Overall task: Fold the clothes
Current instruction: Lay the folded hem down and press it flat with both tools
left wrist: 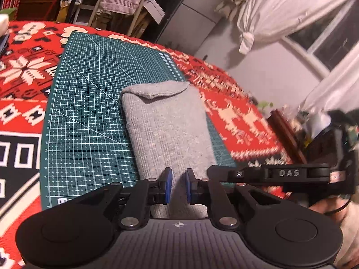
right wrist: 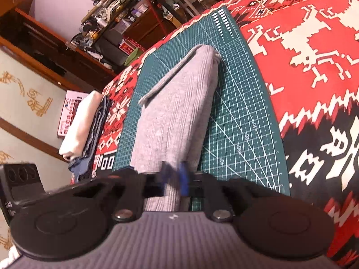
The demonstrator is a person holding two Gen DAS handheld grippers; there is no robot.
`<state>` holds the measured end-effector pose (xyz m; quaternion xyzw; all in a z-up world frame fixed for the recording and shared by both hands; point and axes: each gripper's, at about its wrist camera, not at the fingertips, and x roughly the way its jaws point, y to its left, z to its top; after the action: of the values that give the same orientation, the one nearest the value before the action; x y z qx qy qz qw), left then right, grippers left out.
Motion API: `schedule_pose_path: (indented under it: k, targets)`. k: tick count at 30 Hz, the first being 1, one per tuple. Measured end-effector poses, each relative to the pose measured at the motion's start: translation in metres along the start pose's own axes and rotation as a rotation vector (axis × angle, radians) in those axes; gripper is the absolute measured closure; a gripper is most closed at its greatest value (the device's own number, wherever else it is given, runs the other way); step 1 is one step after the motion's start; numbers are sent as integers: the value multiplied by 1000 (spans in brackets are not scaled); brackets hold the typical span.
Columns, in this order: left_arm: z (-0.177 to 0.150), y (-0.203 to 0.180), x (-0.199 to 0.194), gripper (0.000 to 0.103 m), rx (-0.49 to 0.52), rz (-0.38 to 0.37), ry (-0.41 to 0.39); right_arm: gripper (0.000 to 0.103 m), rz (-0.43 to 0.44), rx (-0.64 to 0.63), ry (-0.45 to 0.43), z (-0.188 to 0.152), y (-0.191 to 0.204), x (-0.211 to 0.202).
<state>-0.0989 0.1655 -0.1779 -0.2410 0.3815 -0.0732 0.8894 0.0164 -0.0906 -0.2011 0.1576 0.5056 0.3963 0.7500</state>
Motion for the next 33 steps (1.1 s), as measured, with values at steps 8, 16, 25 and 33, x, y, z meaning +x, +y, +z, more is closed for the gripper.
schedule_pose_path:
  k: [8,16,25,33]
  targets:
    - [-3,-5,-2,94,38,43,31,92,-32,-25,-4,-3,-1,3]
    - [-7,-15,-12,95,71,-6,48,80,-42,-81,-18,-8,9,-18]
    - [-12,-5,-1,94,40,14,107,78,-80,-122,19,-19,9,-18]
    - [-1,-13,-21,95,-5,-12,58,78,-120,-193,-53,-6,17,-41]
